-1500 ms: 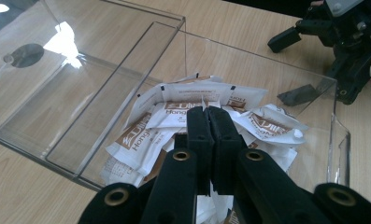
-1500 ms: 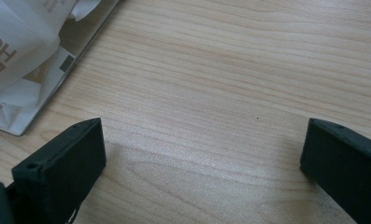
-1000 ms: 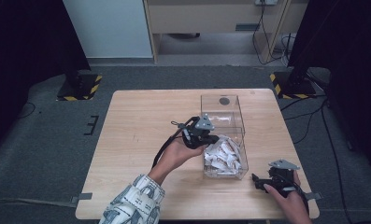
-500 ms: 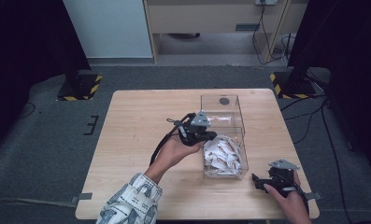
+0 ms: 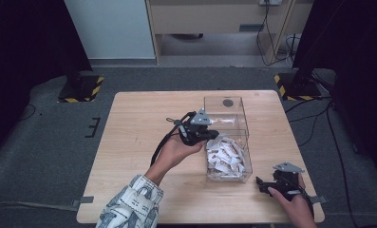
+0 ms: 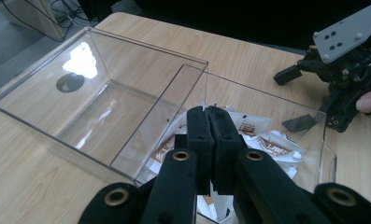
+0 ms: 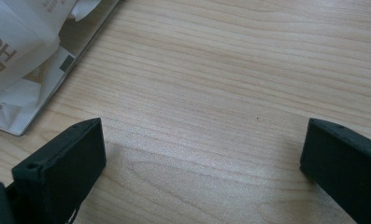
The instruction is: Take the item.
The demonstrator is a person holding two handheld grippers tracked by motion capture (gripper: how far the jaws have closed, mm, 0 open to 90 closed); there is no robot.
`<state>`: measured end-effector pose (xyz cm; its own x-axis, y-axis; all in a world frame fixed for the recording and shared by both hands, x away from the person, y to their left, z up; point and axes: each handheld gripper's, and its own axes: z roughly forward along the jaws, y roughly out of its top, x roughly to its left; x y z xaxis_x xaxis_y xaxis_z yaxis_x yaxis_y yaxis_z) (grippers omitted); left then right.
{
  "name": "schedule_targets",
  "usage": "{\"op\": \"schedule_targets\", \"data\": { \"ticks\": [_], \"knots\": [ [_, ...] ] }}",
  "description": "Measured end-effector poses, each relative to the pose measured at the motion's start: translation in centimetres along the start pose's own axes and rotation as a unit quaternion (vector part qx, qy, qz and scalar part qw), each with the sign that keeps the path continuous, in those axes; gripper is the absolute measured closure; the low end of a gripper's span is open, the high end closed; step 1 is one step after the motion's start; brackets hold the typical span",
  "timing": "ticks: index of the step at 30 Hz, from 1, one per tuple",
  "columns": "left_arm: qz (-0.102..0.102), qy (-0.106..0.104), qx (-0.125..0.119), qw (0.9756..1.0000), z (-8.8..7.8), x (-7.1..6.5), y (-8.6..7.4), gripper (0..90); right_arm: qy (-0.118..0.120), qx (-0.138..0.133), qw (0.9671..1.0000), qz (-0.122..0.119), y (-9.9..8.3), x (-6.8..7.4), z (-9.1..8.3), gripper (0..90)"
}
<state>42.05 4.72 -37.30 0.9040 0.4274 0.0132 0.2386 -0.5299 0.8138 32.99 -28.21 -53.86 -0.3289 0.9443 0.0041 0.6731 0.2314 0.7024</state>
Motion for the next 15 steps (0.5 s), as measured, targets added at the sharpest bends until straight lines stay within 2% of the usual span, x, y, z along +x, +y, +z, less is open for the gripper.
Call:
{"op": "schedule_targets", "data": {
  "ticks": [15],
  "knots": [
    [-0.008,0.016,-0.013,0.9998,-2.0,1.1,0.0,87.8,0.000,0.000,1.0000,0.000,0.0,0.0,0.0,0.5]
  ]
}}
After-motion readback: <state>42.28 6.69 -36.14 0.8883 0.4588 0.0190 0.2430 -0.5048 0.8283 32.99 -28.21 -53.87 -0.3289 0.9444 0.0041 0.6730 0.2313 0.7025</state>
